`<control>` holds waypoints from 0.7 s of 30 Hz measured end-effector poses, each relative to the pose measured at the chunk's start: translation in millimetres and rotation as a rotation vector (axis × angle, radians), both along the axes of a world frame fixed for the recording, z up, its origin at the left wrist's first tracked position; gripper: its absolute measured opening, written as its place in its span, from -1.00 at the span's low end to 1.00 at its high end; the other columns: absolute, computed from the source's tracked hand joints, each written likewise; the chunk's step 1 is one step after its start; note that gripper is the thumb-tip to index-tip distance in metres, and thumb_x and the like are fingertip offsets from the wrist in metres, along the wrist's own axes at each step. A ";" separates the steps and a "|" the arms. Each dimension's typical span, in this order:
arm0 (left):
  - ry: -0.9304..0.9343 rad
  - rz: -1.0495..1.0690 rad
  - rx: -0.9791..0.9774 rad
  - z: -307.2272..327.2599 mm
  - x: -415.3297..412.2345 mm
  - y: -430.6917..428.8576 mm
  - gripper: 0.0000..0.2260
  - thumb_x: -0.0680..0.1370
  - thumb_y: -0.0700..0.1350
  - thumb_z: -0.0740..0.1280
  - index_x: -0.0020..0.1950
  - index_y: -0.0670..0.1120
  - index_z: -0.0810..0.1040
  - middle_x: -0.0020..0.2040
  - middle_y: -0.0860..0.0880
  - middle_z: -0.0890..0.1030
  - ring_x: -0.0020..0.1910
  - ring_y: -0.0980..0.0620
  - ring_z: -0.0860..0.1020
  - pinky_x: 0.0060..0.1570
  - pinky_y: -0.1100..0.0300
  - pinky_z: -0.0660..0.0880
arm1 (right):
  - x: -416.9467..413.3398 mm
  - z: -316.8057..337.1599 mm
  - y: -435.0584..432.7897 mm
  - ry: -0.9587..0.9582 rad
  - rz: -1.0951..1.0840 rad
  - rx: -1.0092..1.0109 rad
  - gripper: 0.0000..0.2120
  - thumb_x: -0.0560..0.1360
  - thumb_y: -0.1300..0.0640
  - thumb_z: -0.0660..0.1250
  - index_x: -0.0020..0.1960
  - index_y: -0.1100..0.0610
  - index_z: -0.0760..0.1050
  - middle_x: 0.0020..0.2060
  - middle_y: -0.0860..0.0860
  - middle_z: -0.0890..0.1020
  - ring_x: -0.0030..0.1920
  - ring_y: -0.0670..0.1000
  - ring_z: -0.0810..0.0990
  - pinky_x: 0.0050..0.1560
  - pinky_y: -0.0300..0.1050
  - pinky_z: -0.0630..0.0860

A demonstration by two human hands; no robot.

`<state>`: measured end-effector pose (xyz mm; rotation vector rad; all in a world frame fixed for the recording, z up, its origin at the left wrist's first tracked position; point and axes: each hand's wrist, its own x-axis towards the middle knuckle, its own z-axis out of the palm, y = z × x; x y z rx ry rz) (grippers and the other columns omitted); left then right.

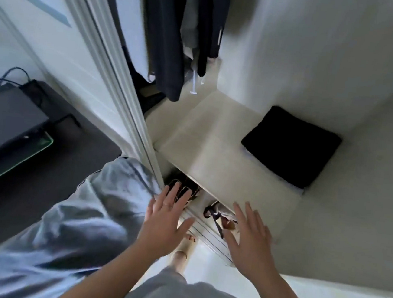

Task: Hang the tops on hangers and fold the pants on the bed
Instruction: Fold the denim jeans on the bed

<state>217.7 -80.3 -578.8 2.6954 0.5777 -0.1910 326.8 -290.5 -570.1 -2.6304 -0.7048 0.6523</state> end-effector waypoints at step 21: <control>-0.402 1.503 -0.599 -10.6 -304.7 -7.2 -0.55 0.60 0.00 0.37 0.45 -0.10 0.41 0.35 -0.10 0.51 0.33 -0.11 0.47 0.26 0.06 0.37 | -177.1 7.9 151.3 0.685 0.601 0.225 -0.37 0.59 -0.11 0.28 0.58 -0.22 0.10 0.52 -0.23 0.27 0.38 -0.26 0.33 0.14 -0.50 0.28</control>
